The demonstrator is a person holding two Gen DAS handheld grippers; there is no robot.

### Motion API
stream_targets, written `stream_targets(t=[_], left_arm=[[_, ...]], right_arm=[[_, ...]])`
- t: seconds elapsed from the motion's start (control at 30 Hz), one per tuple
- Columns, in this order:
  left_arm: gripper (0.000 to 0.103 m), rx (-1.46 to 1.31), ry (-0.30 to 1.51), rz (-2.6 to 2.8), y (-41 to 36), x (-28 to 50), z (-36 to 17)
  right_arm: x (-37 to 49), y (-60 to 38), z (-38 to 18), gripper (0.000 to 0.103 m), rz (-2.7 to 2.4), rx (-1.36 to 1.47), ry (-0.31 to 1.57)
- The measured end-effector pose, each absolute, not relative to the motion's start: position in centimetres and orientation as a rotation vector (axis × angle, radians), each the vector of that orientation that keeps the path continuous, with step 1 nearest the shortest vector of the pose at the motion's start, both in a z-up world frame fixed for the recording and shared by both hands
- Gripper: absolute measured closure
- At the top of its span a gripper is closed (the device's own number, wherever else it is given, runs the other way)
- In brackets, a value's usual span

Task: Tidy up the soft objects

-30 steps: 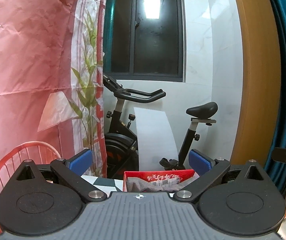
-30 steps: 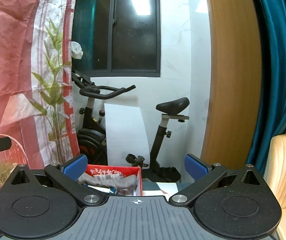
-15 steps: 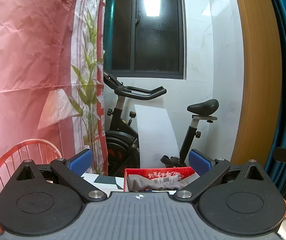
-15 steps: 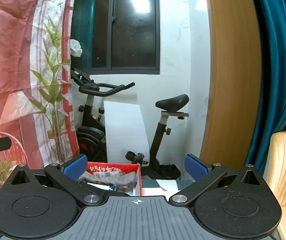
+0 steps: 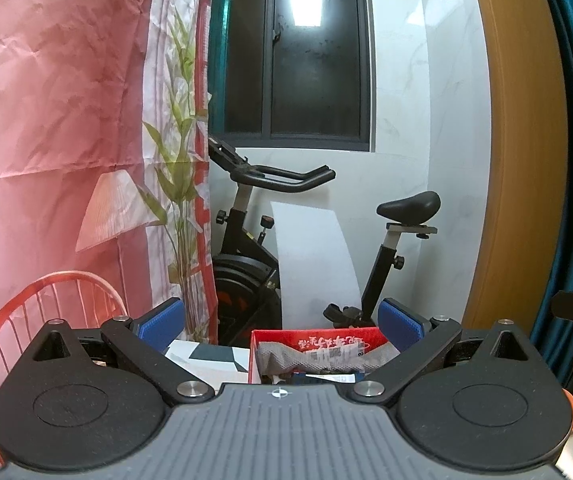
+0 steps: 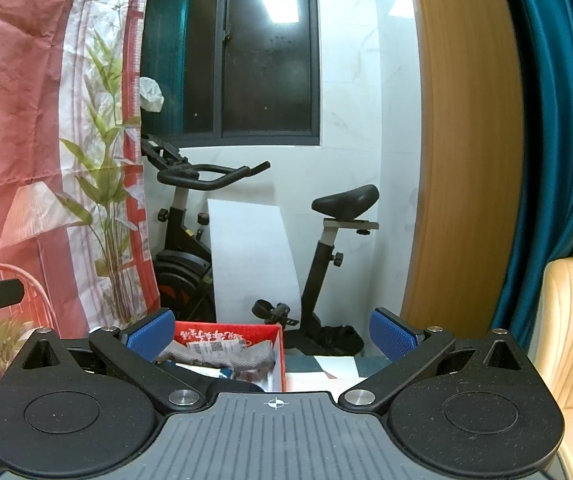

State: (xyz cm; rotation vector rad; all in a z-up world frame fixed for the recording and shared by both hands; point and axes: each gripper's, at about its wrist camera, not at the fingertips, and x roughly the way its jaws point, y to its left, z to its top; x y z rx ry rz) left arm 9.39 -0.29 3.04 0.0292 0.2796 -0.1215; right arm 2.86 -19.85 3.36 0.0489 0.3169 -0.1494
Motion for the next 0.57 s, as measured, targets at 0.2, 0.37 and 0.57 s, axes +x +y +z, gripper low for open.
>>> stream_targets(t=[0.2, 0.37, 0.57], left_arm=[[0.0, 0.03, 0.285, -0.122, -0.2, 9.52, 3.03], [0.0, 0.031, 0.284, -0.124, -0.15, 9.52, 2.95], [0.0, 0.027, 0.294, -0.12, -0.07, 9.74, 2.85]], right_arm=[[2.95, -19.68, 3.28, 0.0, -0.15, 0.051, 0.321], [2.98, -19.66, 3.06, 0.0, -0.153, 0.054, 0.321], [2.95, -19.59, 2.9, 0.0, -0.152, 0.052, 0.323]])
